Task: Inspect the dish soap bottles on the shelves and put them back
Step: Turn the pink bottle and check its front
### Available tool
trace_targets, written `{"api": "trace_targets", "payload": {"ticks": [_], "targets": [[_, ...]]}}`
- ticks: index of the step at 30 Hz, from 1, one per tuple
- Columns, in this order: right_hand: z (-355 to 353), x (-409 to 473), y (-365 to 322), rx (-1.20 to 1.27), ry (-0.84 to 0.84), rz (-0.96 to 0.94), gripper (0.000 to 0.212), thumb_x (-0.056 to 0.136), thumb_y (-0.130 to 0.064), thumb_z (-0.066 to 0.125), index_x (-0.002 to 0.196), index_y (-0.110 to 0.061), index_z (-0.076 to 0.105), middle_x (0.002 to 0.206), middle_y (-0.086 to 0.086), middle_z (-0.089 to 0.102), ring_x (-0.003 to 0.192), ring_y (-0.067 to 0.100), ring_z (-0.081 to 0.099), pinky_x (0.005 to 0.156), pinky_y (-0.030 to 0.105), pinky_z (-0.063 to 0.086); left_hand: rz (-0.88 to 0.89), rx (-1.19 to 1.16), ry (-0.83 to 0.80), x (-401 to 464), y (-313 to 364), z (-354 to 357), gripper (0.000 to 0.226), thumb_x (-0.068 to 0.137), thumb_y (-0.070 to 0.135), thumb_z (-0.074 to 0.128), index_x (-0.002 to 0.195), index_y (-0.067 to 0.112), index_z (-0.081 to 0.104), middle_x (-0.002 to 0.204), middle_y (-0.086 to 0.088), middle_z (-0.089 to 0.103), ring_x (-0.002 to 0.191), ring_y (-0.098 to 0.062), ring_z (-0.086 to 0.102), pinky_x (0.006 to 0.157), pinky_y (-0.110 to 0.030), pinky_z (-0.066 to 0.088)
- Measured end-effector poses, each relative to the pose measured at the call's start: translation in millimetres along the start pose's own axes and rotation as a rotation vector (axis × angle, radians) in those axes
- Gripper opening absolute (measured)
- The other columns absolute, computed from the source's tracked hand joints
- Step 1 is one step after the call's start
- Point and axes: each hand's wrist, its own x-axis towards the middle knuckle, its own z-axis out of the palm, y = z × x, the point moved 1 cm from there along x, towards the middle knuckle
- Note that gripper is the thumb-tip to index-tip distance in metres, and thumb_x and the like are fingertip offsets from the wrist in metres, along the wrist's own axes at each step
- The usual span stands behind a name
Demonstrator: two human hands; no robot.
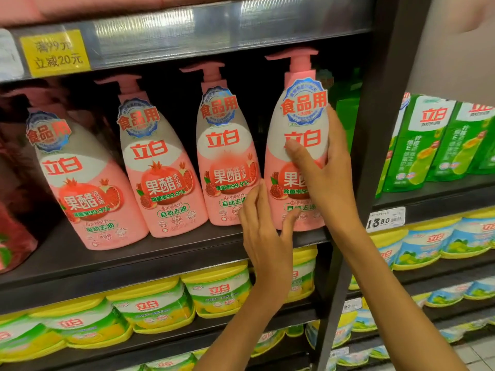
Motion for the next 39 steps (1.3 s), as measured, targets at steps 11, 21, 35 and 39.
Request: {"api": "trace_targets", "payload": {"ticks": [11,21,35,39], "targets": [[13,21,34,-0.036,0.098,-0.011,0.068,0.089,-0.044,0.055,0.149,-0.023,0.029,0.131,0.000,0.042,0.120,0.013,0.052,0.095,0.041,0.053,-0.007,0.212,-0.076,3,-1,19,0.071,0.075,0.013,0.080,0.137,0.001,0.048,0.131,-0.014,0.055,0.119,-0.028,0.055,0.085,-0.037,0.057],[18,29,49,-0.014,0.052,0.030,0.070,0.090,-0.044,0.047,0.151,-0.019,0.023,0.138,0.008,0.043,0.123,0.019,0.052,0.095,0.046,0.052,0.062,0.279,-0.179,-2,-4,22,0.058,0.086,0.009,0.068,0.138,-0.001,0.045,0.139,-0.018,0.049,0.127,-0.032,0.051,0.089,-0.031,0.049],[10,16,42,-0.134,-0.016,0.043,0.065,0.102,-0.035,0.044,0.155,-0.015,0.012,0.156,0.007,0.025,0.143,0.017,0.027,0.116,0.044,0.029,0.084,0.011,-0.302,-5,-17,-11,0.048,0.095,-0.006,0.043,0.142,0.004,0.039,0.149,-0.008,0.039,0.139,-0.018,0.035,0.112,-0.007,0.016],[1,-49,31,-0.178,-0.071,-0.032,0.071,0.098,-0.046,0.043,0.155,-0.016,0.013,0.161,-0.005,0.012,0.147,0.003,0.008,0.119,0.020,0.013,0.054,-0.070,-0.174,-44,-32,-32,0.041,0.090,-0.012,0.046,0.126,0.004,0.057,0.125,-0.006,0.057,0.117,-0.018,0.055,0.102,-0.026,0.041]]}}
